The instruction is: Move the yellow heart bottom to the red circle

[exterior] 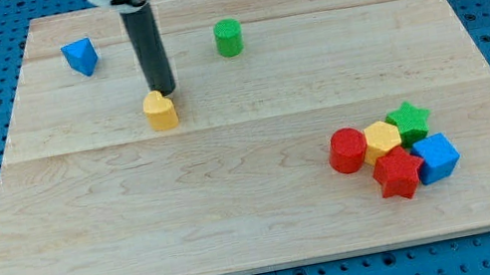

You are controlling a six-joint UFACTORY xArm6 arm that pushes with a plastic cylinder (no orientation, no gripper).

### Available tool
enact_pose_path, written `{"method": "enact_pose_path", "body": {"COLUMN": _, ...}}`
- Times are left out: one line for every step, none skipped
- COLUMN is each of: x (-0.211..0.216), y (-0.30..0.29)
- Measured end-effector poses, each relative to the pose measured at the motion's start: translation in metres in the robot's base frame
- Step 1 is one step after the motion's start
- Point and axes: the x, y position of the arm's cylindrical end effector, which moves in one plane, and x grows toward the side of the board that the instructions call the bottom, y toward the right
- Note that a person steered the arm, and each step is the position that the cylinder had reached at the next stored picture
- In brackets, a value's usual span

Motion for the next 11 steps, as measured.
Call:
{"method": "enact_pose_path", "body": {"x": -0.001, "y": -0.001}}
{"method": "enact_pose_path", "body": {"x": 0.015, "y": 0.001}}
{"method": "enact_pose_path", "body": {"x": 0.054, "y": 0.005}}
{"method": "enact_pose_path", "body": {"x": 0.087, "y": 0.076}}
{"method": "enact_pose_path", "body": {"x": 0.093, "y": 0.095}}
{"method": "enact_pose_path", "body": {"x": 0.105, "y": 0.047}}
{"method": "enact_pose_path", "body": {"x": 0.111, "y": 0.024}}
{"method": "enact_pose_path", "body": {"x": 0.14, "y": 0.116}}
{"method": "enact_pose_path", "body": {"x": 0.172, "y": 0.147}}
{"method": "enact_pose_path", "body": {"x": 0.187, "y": 0.131}}
{"method": "enact_pose_path", "body": {"x": 0.19, "y": 0.151}}
